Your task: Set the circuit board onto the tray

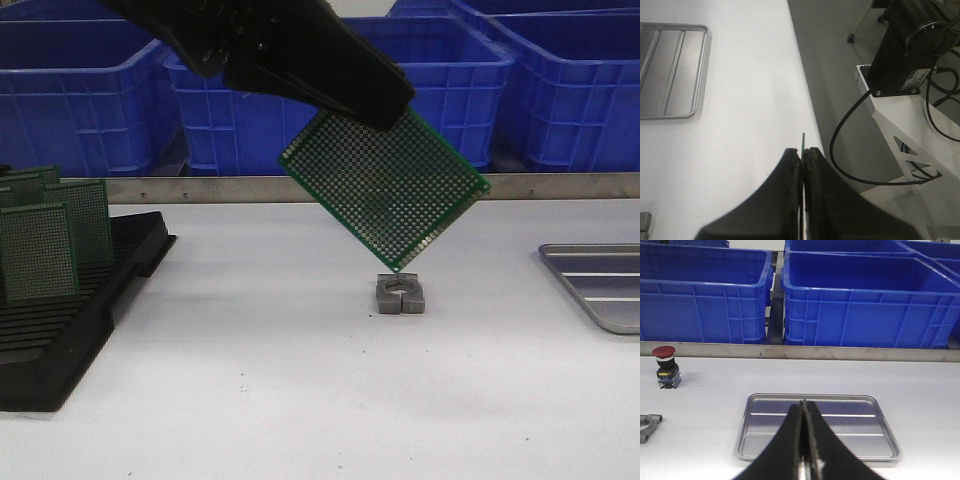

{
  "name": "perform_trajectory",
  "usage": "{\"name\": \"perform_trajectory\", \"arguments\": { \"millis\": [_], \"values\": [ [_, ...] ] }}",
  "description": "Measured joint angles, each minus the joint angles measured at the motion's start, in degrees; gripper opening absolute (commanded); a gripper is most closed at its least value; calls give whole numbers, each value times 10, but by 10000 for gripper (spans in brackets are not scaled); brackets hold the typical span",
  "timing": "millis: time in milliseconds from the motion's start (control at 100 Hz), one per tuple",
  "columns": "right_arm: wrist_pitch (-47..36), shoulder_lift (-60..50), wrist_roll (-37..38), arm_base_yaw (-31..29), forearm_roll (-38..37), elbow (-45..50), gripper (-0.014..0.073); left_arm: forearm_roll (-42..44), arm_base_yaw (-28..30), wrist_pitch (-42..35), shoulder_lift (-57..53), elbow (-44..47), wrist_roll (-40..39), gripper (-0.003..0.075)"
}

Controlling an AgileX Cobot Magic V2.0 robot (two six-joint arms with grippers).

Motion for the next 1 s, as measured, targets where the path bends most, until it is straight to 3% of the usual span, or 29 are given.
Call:
{"name": "perform_trajectory", "arguments": {
  "millis": [270, 420, 490, 660, 790, 910, 1000],
  "values": [
    [165, 113, 0, 0, 2, -119, -64, 0, 0, 0, 0, 0, 0, -20],
    [211, 202, 0, 0, 17, -176, -54, 0, 0, 0, 0, 0, 0, -20],
    [215, 238, 0, 0, 36, -199, 6, 0, 0, 0, 0, 0, 0, -20],
    [219, 306, 0, 0, 105, -234, 244, 0, 0, 0, 0, 0, 0, -20],
    [219, 340, -6, 0, 165, -238, 284, 0, 0, 0, 0, 0, 0, -20],
    [219, 368, -99, 4, 235, -238, 289, 0, 0, 0, 0, 0, 0, -20],
    [219, 384, -223, 23, 309, -238, 382, 0, 0, 0, 0, 0, 0, -20]
  ]
}}
